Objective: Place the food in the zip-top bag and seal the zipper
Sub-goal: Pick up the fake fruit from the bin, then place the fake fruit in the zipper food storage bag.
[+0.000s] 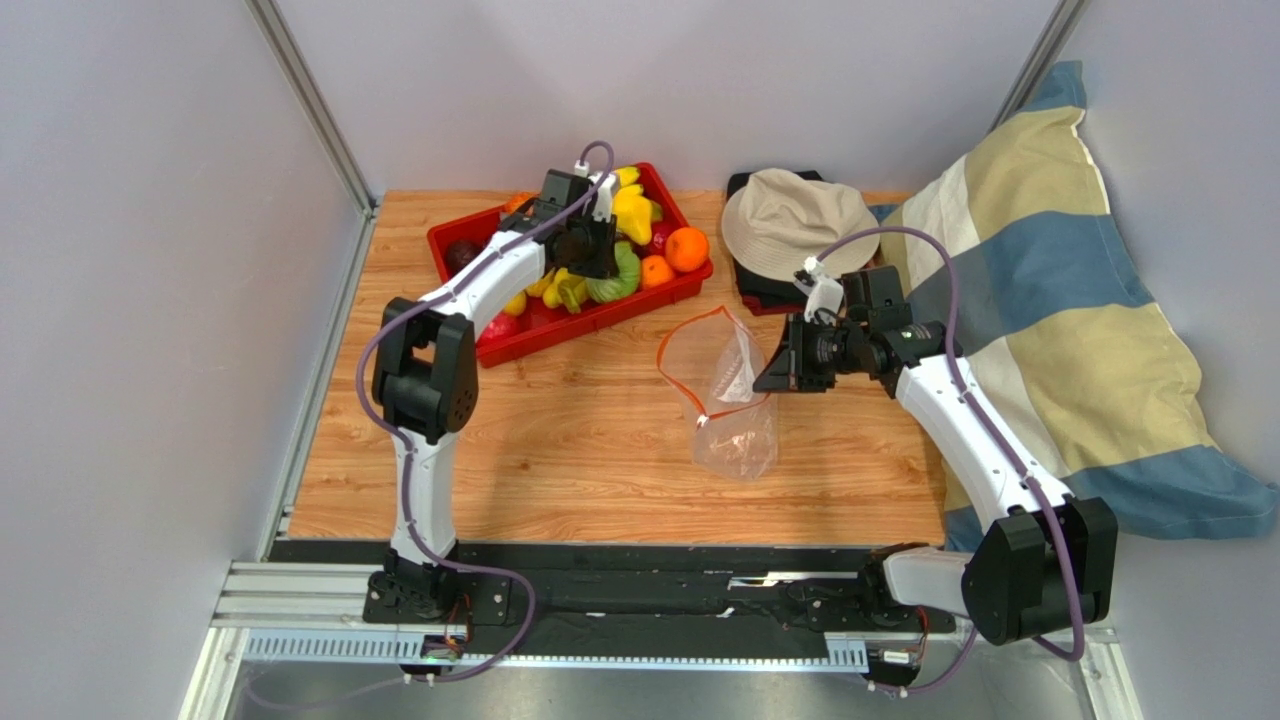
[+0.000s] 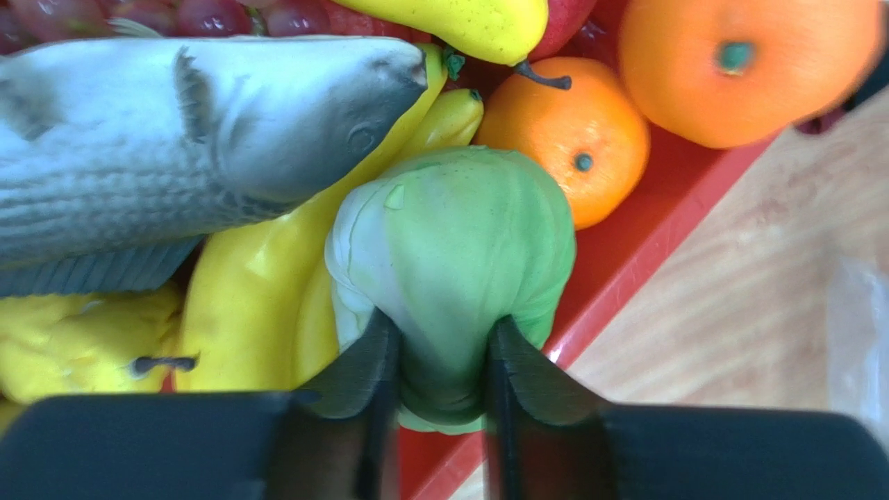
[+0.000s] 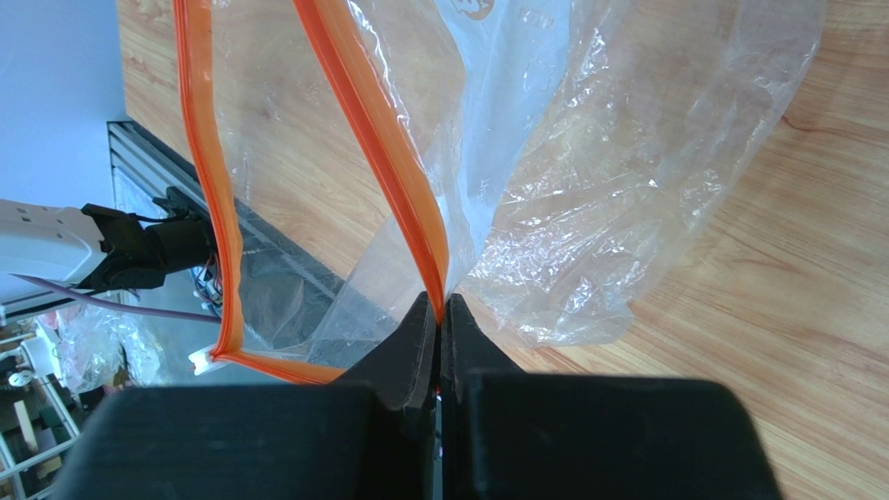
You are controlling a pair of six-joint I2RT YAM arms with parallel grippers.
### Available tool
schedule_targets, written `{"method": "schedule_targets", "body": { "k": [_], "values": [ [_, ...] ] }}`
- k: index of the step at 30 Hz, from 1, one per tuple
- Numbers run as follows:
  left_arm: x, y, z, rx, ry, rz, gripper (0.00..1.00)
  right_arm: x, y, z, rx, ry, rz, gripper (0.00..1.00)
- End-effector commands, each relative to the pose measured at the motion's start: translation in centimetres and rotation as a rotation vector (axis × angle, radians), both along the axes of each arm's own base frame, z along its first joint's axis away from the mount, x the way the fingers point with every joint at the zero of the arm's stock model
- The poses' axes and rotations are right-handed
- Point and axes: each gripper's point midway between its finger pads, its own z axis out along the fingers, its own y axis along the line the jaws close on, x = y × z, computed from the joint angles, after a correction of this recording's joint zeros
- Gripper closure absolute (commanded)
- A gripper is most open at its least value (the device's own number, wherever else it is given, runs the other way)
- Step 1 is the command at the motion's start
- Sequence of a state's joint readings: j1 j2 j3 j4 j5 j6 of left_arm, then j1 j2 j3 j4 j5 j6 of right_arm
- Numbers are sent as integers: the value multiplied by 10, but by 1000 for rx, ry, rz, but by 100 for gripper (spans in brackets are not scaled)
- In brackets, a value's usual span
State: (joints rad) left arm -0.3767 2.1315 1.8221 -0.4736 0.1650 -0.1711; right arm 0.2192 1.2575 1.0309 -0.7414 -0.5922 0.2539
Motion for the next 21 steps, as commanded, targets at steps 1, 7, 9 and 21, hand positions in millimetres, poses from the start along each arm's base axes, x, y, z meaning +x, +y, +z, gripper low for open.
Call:
{"method": "schedule_targets", "body": {
  "k": [1, 7, 9, 21],
  "values": [
    [-17, -10, 94, -123, -152, -65, 86, 7, 12, 21, 91, -37, 17, 100],
    [-49, -3, 148, -175, -193, -86, 100, 16, 30, 45, 205, -55, 37, 100],
    [-64, -3, 174, -205, -230, -117, 100, 20, 36, 53, 236, -52, 41, 100],
    [-216, -46, 276, -521, -194, -537, 100, 18, 72, 91, 475, 2, 132, 100]
  ]
}}
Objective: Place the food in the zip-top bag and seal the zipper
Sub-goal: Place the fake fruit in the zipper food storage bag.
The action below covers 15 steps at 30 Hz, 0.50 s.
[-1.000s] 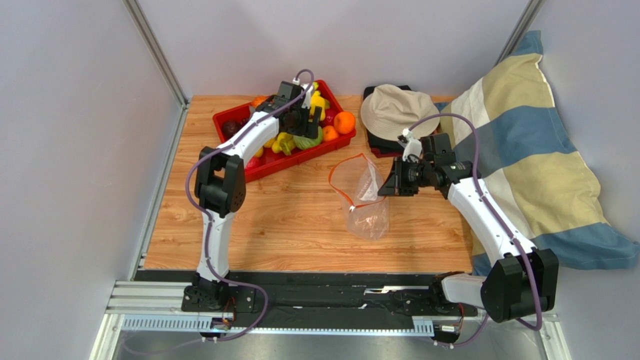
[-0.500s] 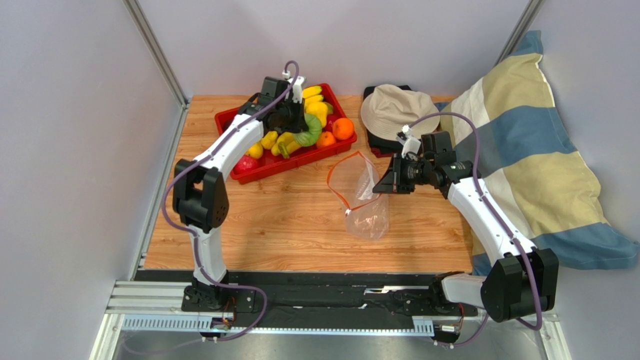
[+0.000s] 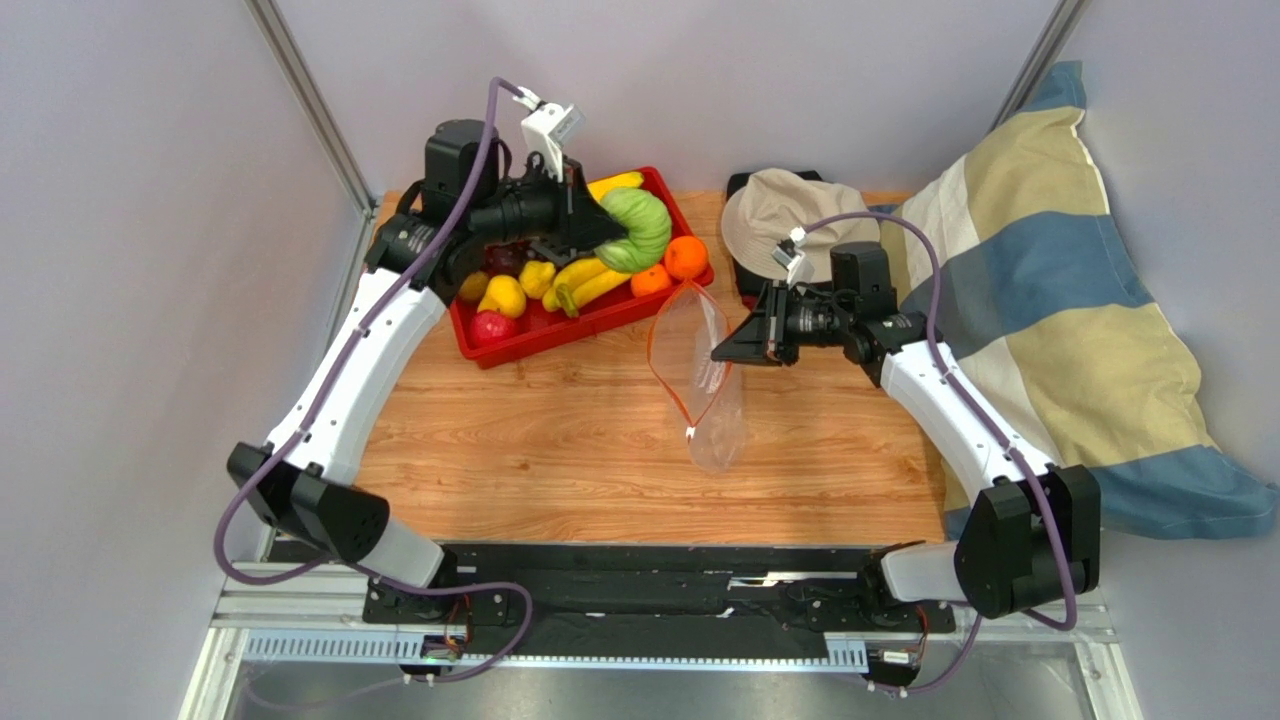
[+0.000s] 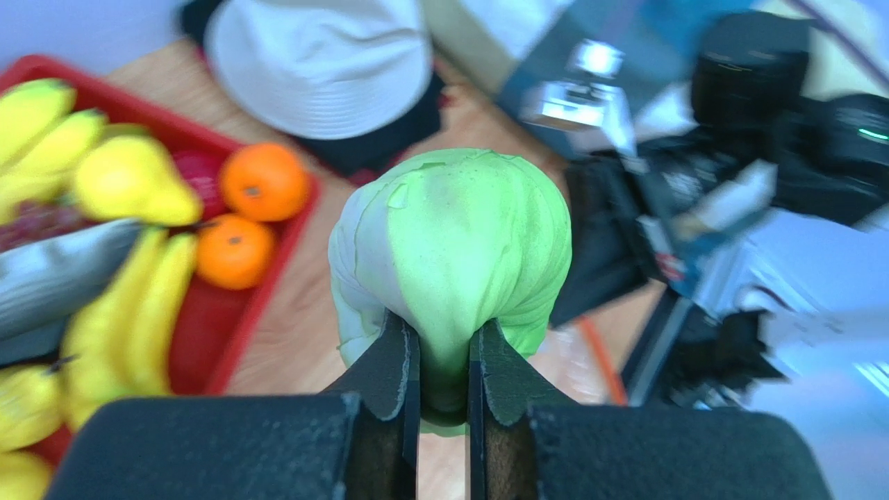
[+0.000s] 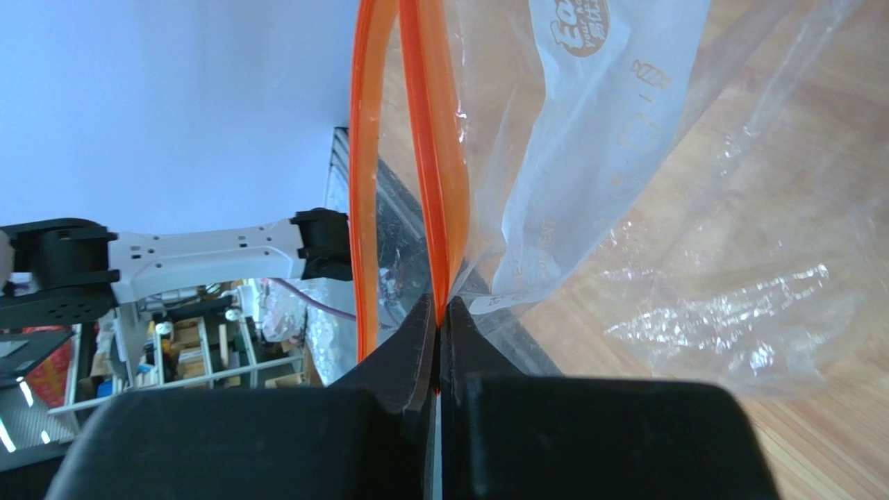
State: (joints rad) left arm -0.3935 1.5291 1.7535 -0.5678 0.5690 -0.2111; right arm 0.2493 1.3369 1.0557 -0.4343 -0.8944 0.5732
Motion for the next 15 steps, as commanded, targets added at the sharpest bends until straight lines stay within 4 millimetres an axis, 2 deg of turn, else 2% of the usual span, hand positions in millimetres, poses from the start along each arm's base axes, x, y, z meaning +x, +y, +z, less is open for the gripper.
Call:
{"method": "schedule_targets", "body": {
  "k": [1, 2, 4, 5, 7, 8, 10, 13, 15],
  "values": [
    [-75, -32, 11, -88, 88, -257, 100, 4, 13, 34, 99, -60, 45, 100],
    [-92, -43, 1, -79, 113, -307, 100, 5, 13, 30, 94, -54, 42, 100],
    [-105, -53, -10, -67, 124, -349, 100, 5, 11, 24, 67, -63, 37, 100],
    [-117, -63, -29, -50, 161, -383, 100, 5, 10, 23, 59, -70, 38, 100],
    [-122, -71, -48, -30, 184, -401, 100, 4, 8, 16, 40, -72, 36, 100],
    [-121, -73, -71, 3, 220, -385, 100, 4, 8, 14, 37, -74, 37, 100],
    [-117, -77, -101, 53, 271, -359, 100, 2, 7, 10, 26, -78, 40, 100],
    [-96, -64, -150, 188, 355, -208, 100, -2, 2, 4, -2, -86, 44, 100],
    [-88, -55, -161, 236, 352, -139, 100, -6, -2, 0, -14, -87, 43, 100]
  ]
}}
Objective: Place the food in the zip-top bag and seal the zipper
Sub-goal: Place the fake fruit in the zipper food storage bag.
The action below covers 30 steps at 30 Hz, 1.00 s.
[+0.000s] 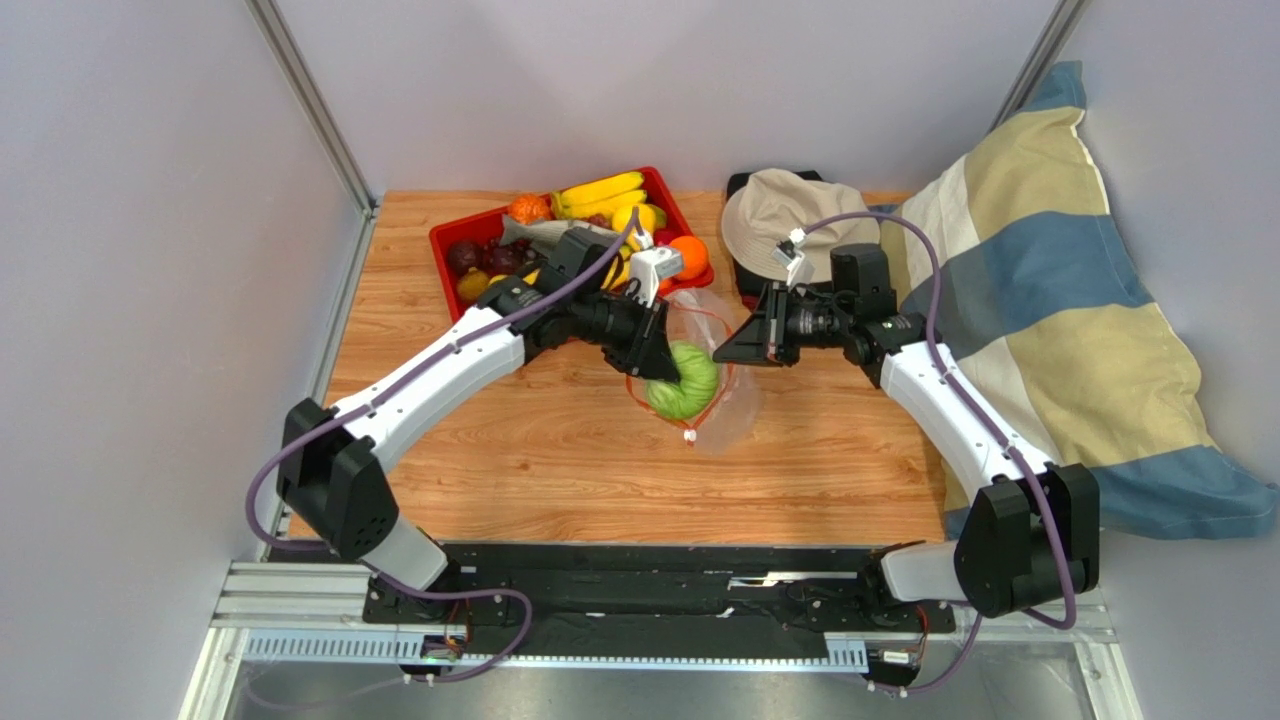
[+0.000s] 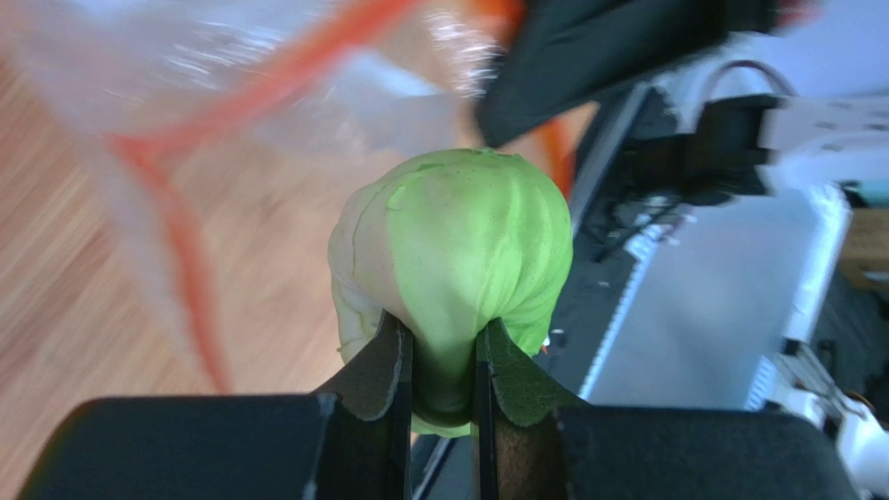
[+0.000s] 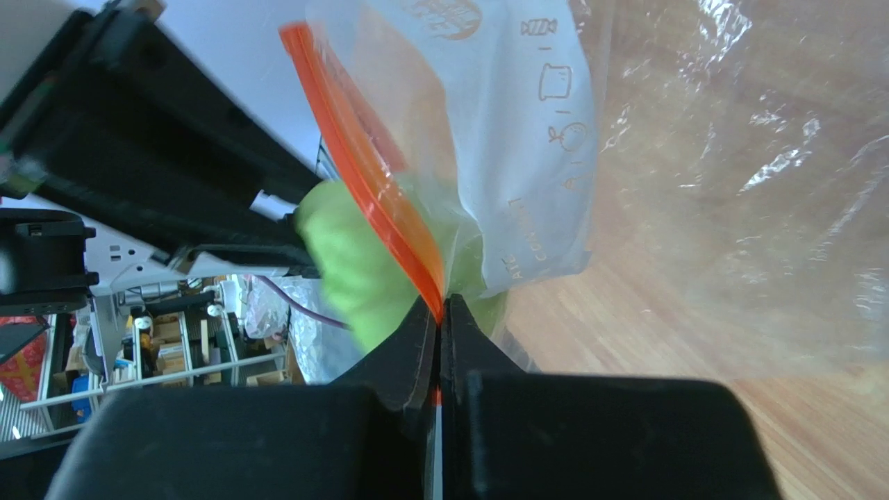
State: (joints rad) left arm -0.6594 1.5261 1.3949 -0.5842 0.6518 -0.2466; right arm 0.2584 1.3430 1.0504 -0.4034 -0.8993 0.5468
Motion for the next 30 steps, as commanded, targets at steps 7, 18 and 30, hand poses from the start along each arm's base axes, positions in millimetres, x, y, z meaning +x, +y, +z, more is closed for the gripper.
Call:
{"method": "schedule_targets", "body": {
  "k": [7, 18, 30],
  "values": [
    [59, 40, -49, 320, -85, 322, 98, -13, -6, -2, -1, -47, 23, 100],
    [40, 1, -14, 159, -98, 228, 90, -9, -1, 2, 36, -19, 32, 100],
    [42, -20, -18, 243, -151, 236, 81, -6, 4, 1, 67, 9, 52, 100]
  ]
}}
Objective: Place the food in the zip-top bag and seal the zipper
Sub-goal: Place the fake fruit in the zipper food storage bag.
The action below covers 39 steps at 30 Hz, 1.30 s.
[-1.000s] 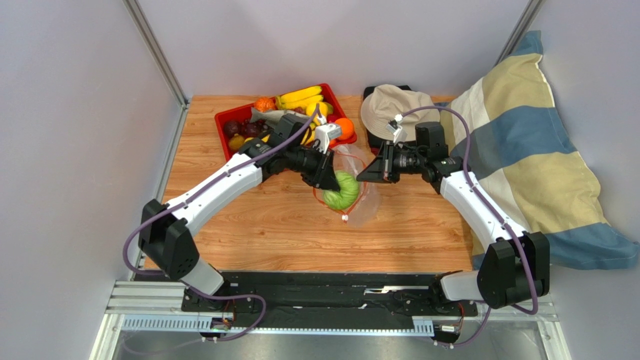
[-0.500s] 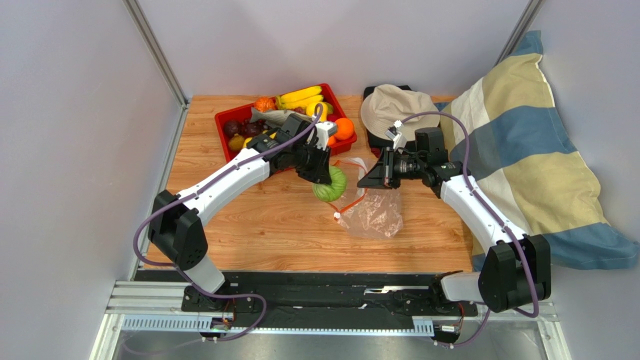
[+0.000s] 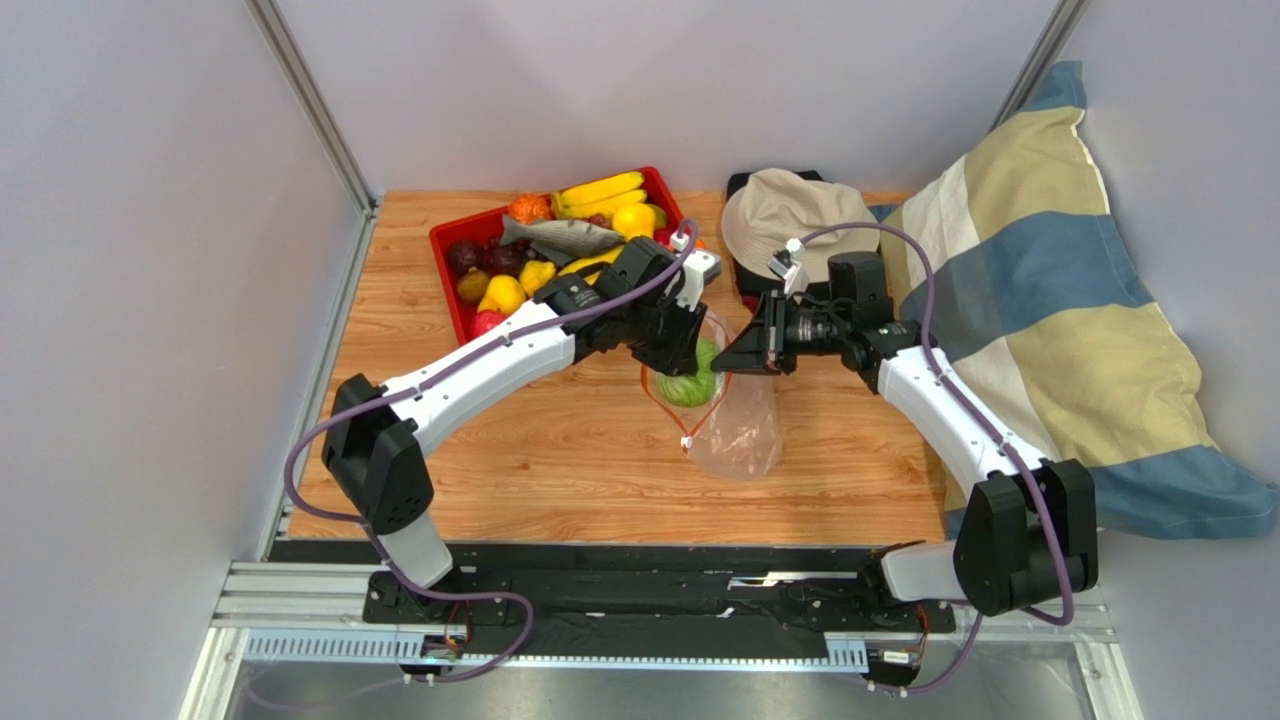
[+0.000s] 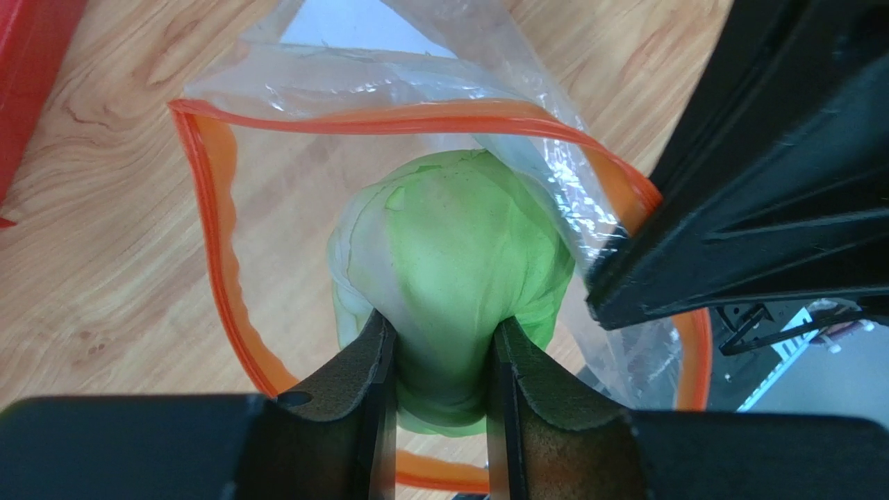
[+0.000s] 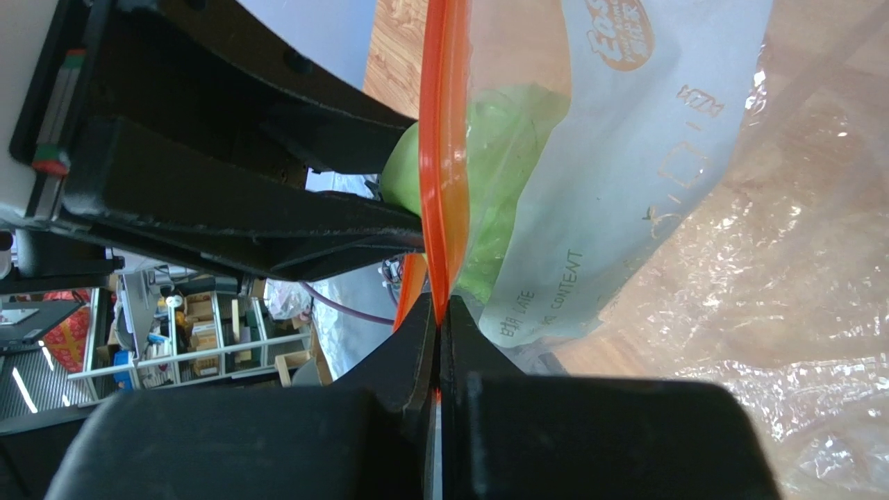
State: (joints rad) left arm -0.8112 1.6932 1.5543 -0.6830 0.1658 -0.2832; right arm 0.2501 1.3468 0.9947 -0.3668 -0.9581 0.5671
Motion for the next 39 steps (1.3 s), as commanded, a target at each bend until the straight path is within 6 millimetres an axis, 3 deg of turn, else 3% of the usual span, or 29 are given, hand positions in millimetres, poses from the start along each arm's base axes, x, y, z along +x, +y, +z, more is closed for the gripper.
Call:
{"method": "schedule_targets", "body": {
  "k": [1, 3, 4, 6, 8, 10, 11, 12, 14, 17, 18, 21, 24, 29, 33, 35, 39],
  "values": [
    [2, -4, 29, -93, -45, -1, 80, 4, 4, 10, 35, -38, 24, 100],
    [6, -5, 41, -140, -103, 14, 73, 2, 5, 14, 52, -41, 36, 100],
    [7, -3, 35, -122, -105, 23, 64, 3, 6, 16, 58, -44, 38, 100],
    [12, 3, 16, -51, -79, 53, 58, 1, 7, 19, 78, -38, 53, 100],
    [13, 10, 10, -2, -49, 66, 35, 0, 8, 22, 92, -36, 62, 100],
    [9, 10, 15, -39, -10, 40, 22, 0, 9, 26, 100, -41, 68, 100],
    [16, 15, 22, -78, -13, 57, 18, 1, 8, 28, 104, -42, 68, 100],
    [6, 18, 32, -135, 5, 34, 13, 0, 9, 29, 105, -43, 70, 100],
    [9, 25, 53, -227, -23, 22, 12, 0, 9, 31, 110, -44, 75, 100],
    [-4, 38, 80, -308, -63, 0, 12, -1, 9, 35, 117, -47, 80, 100],
    [-6, 50, 89, -323, -87, 26, 12, 0, 9, 37, 120, -49, 81, 100],
    [-6, 77, 92, -351, -94, 109, 16, 1, 10, 42, 123, -59, 81, 100],
    [-14, 85, 90, -355, -116, 85, 17, 3, 10, 44, 128, -60, 80, 100],
    [-19, 78, 81, -353, -95, 14, 17, 6, 14, 46, 146, -63, 83, 100],
    [-21, 56, 74, -340, -61, -86, 28, 5, 20, 47, 159, -59, 102, 100],
    [-27, 43, 67, -315, -59, -134, 23, 4, 24, 48, 159, -65, 114, 100],
    [-22, 31, 66, -290, -48, -160, 2, 2, 28, 48, 160, -60, 128, 100]
  ]
}}
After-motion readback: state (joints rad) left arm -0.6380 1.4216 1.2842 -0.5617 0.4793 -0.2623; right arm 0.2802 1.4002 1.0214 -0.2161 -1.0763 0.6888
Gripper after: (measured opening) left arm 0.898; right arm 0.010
